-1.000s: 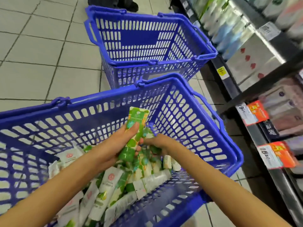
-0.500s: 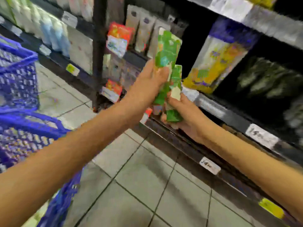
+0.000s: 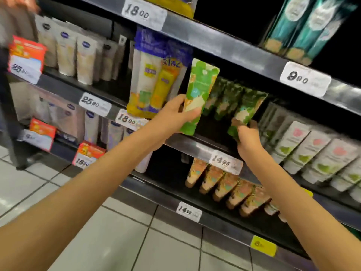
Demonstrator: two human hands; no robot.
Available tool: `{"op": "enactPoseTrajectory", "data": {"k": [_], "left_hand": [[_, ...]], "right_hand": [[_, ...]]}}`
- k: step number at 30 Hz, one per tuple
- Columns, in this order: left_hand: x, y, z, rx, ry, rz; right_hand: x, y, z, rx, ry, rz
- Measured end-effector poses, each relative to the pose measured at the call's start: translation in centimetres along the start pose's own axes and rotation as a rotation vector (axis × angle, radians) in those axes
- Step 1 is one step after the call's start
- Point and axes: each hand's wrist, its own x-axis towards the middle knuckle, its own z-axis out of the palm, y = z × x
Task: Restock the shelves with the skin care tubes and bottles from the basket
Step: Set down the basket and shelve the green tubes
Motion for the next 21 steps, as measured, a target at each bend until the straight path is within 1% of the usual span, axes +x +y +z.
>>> {"op": "enactPoseTrajectory", "data": {"k": [2,4,5,7,9,13,15,17,19,21], "left_hand": [[0.0,-0.3,0.0,0.146,-0.04,0.036],[0.3,-0.8,-0.1,0.187,-0.025,0.047],[0.6,-1.1,0.0,0.158,-0.007,0.039],[1.2,-1.5,0.3,0.027,0.029,-0.023],[2.0,-2.0,0.6,-0.088,0.057,-0.083],[3.2,-2.7,1.2,-0.201,0.064,-0.104],[3.6,-2.8,1.3,-0.235,0.089,-0.104],[4.0,-2.8,1.6,-0.267,0.108,-0.104],[4.2,-3.0,2.0,-0.3,0.105,-0.105],[4.4,-3.2,2.4,-0.315,0.1,-0.111]], "right_hand": [[2.9,1.6,-1.5,-0.13,0.056,-0.004],[5.3,2.9,-2.5,-0.244,0.067,-0.056],[6.3,3.3,-2.7,-0.293,0.058,-0.088],[7.8,3.7,-2.6,-0.376,0.04,-0.141],[8.9,3.9,-2.3,-0.429,0.041,-0.164],[10.7,4.1,-1.9,-0.579,0.076,-0.21],[11.4,4.1,-1.6,-0.591,0.06,-0.222],[11.8,4.2,-1.3,-0.542,0.06,-0.199],[12.2,4.4,-1.1,-0.493,0.072,-0.176],[12.6,4.5,-0.9,-0.508,0.072,-0.19]]}}
